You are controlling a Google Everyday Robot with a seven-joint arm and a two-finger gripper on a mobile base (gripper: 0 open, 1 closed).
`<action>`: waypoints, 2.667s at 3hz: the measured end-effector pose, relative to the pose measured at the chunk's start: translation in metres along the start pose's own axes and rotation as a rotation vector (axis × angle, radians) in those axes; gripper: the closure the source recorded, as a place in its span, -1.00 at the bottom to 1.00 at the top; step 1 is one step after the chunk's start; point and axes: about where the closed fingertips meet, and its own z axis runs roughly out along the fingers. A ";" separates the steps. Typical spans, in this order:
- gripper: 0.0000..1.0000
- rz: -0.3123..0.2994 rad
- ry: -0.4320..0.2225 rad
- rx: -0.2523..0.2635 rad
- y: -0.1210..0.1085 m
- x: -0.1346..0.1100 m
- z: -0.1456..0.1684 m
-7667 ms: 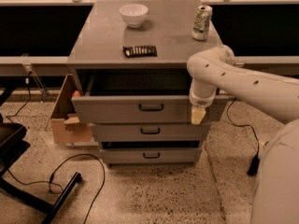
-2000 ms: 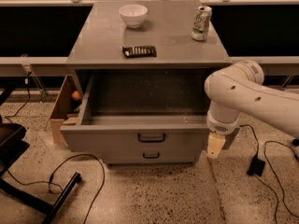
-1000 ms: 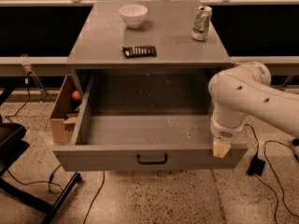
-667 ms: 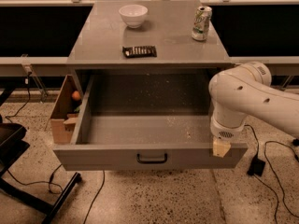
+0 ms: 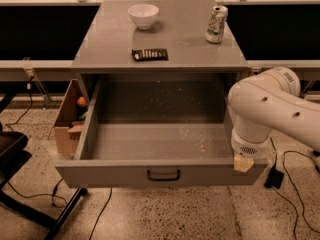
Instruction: Open top drawer
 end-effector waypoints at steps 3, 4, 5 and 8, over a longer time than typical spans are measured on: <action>0.01 0.021 0.018 -0.005 0.006 0.008 -0.003; -0.46 0.021 0.018 -0.005 0.006 0.008 -0.003; -0.92 0.021 0.018 -0.005 0.006 0.008 -0.003; -1.00 0.004 0.011 0.039 -0.013 0.057 -0.120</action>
Offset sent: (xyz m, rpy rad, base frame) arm -0.0092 -0.0052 0.0031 -0.0141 0.0086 -0.0226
